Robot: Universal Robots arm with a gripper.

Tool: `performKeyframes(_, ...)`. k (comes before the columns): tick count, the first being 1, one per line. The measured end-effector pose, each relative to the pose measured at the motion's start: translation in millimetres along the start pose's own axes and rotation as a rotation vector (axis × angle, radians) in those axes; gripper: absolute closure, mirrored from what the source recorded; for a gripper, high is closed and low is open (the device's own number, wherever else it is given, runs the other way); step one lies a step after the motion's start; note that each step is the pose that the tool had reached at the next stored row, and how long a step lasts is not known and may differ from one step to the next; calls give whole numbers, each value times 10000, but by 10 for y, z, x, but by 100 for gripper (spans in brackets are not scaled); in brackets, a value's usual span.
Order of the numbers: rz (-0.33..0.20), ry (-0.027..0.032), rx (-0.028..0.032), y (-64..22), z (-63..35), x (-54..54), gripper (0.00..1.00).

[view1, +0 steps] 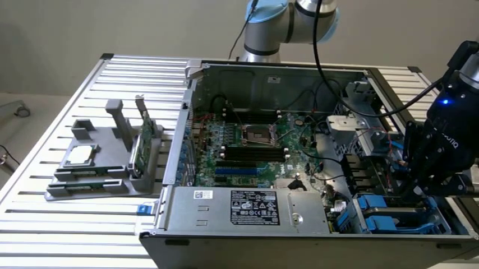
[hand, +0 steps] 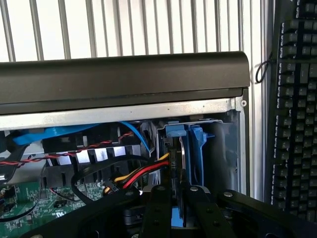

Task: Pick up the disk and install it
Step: 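Insert the first disk wire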

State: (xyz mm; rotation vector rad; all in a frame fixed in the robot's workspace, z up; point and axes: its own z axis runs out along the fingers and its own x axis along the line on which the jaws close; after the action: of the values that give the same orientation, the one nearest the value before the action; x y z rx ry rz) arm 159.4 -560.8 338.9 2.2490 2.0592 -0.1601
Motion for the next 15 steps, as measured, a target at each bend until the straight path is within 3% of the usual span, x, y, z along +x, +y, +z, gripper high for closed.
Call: performKeyframes(15, -33, -1, -5, -11, -5, 14, 84)
